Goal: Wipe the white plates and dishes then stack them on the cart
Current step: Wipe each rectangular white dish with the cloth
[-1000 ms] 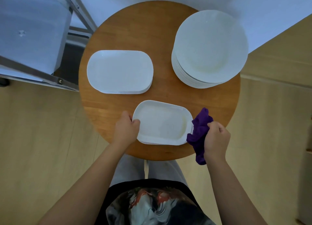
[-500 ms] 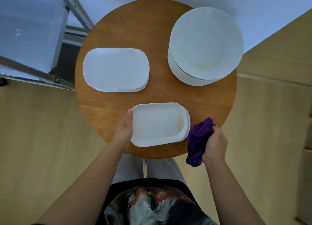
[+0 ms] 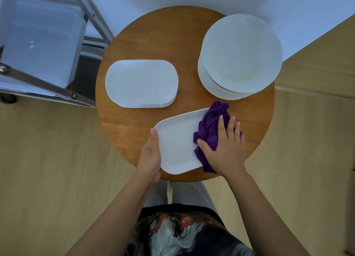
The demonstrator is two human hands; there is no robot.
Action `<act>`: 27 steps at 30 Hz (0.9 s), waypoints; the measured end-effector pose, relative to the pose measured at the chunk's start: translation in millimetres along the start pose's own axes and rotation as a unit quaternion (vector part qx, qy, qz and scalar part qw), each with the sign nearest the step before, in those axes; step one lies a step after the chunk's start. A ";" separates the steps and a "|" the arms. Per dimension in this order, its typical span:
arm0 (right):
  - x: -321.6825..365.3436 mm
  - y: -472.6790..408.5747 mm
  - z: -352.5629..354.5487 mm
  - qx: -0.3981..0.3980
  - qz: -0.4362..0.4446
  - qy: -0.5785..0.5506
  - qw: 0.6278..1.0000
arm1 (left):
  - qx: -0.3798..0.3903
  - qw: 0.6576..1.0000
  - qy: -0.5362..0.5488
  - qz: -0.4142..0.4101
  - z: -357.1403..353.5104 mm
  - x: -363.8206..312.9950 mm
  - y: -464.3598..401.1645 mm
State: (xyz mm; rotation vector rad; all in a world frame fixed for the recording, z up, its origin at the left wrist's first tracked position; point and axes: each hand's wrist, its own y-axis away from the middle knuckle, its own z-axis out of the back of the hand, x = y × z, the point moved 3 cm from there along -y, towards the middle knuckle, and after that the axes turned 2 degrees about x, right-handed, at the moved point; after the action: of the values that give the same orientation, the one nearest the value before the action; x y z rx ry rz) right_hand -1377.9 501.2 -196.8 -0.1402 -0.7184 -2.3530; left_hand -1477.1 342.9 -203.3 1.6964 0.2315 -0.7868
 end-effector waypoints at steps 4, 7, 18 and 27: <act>31.1 -1.1 4.8 -0.031 0.025 -0.037 0.999 | -0.005 0.999 -0.001 -0.041 6.5 -13.5 6.4; 68.4 5.9 6.9 -0.026 0.071 -0.095 0.993 | 0.020 0.997 -0.016 -0.066 2.0 -18.0 16.8; 121.7 48.3 -3.7 0.092 0.178 -0.262 0.944 | 0.011 0.997 0.048 -0.065 25.2 -20.3 20.7; 115.1 67.9 0.4 0.047 0.186 -0.234 0.953 | 0.039 0.989 0.141 0.029 29.3 -23.4 15.9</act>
State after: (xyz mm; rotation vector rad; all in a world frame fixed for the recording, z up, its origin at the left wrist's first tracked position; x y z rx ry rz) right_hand -1424.4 393.2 -133.1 -0.7438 -0.9317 -1.9311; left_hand -1497.1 317.2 -178.9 1.8793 0.3477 -0.5160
